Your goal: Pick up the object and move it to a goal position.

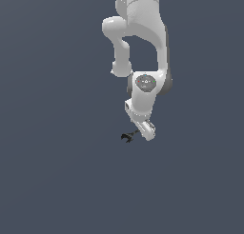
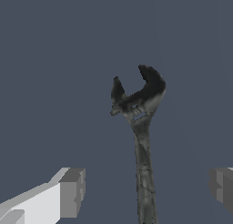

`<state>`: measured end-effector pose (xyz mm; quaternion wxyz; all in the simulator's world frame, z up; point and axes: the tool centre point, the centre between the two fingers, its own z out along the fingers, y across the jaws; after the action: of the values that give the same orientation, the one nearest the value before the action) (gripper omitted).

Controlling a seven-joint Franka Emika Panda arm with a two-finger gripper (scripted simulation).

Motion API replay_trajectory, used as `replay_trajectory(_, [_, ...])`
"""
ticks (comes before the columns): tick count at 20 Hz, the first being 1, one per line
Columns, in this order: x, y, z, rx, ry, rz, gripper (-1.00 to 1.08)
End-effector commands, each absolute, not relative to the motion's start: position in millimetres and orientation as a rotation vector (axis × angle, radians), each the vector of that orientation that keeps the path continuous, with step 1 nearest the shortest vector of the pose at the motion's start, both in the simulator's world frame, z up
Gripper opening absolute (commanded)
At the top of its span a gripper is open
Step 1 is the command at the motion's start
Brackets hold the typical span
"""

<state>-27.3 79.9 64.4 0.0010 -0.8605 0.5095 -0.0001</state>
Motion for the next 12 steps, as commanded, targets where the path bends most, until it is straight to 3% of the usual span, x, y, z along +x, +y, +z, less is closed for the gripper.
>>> replay_trajectory(1, [-29.1,82.9,61.5,-2.677,1.642,0.000,1.00])
replay_trajectory(12, [-31.5,86.9,56.6,-2.650,1.687,0.000,1.00])
